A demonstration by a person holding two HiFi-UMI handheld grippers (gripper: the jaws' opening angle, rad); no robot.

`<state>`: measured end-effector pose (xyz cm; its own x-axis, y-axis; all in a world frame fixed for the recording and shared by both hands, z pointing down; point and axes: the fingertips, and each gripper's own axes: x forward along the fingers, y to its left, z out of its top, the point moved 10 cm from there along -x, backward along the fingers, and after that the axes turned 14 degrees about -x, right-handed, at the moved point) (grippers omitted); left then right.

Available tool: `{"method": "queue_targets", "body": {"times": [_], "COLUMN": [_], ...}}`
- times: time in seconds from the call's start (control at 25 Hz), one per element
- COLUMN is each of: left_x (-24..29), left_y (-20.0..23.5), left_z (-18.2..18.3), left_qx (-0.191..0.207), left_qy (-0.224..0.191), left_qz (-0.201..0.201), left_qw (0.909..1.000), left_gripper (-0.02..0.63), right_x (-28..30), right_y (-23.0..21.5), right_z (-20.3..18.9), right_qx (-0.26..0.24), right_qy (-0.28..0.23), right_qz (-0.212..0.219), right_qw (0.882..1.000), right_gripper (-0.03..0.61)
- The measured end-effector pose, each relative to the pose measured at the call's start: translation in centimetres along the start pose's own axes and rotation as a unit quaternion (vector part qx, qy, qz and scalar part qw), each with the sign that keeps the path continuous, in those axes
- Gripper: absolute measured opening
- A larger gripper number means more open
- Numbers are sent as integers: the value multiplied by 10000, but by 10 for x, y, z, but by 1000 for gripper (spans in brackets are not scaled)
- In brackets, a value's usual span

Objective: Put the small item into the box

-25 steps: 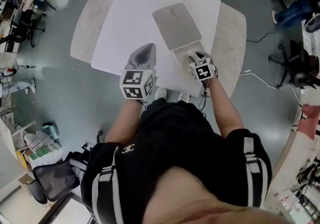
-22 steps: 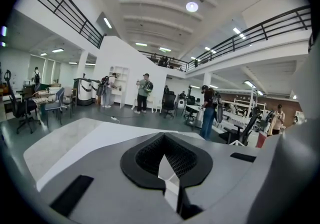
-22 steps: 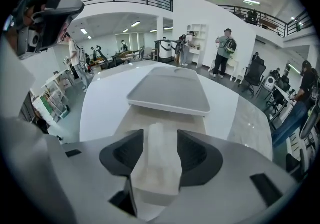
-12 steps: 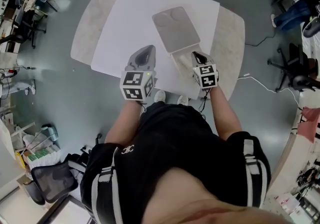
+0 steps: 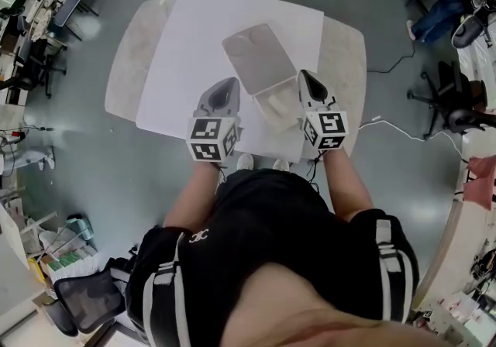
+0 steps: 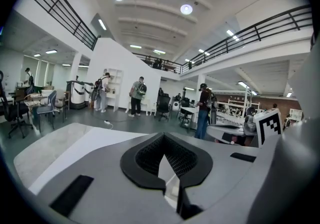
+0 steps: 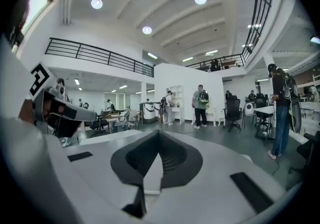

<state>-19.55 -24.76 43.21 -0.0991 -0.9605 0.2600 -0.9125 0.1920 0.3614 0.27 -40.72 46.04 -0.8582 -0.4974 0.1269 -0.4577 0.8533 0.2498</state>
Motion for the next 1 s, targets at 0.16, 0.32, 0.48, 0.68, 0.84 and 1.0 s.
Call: {"method": "queue_targets", "body": {"times": [0.16,0.32,0.48,0.68,0.84,1.0], "left_x": [4,11,16,17,20,22], "left_y": [-6,-15,-25,-31,-34,-39], "left_z": [3,4,3,4,4,2], "left_qx": [33,67,110,155,181,203], "left_qy": [-86,-145,-171,-201,-222,-223], "left_qz": [-93,-217,-365,-490,-548,-589], "left_qw": [9999,9996,9991,9985,9981,9978], "left_gripper": [12,12,12,12,12,12], "right_x": [-13,-27,-44,-56,-60,-64], "right_y": [-4,-10,-10,-7,-12,-14], "right_z": [25,43,49,45,44,44], "right_qx": [-107,-82,-18,10,24,-14], "right_qy": [-372,-510,-646,-689,-683,-707], "right_qz": [-231,-482,-767,-1002,-1098,-1103], "right_qw": [9990,9975,9950,9926,9916,9914], "right_gripper": [12,12,12,12,12,12]}}
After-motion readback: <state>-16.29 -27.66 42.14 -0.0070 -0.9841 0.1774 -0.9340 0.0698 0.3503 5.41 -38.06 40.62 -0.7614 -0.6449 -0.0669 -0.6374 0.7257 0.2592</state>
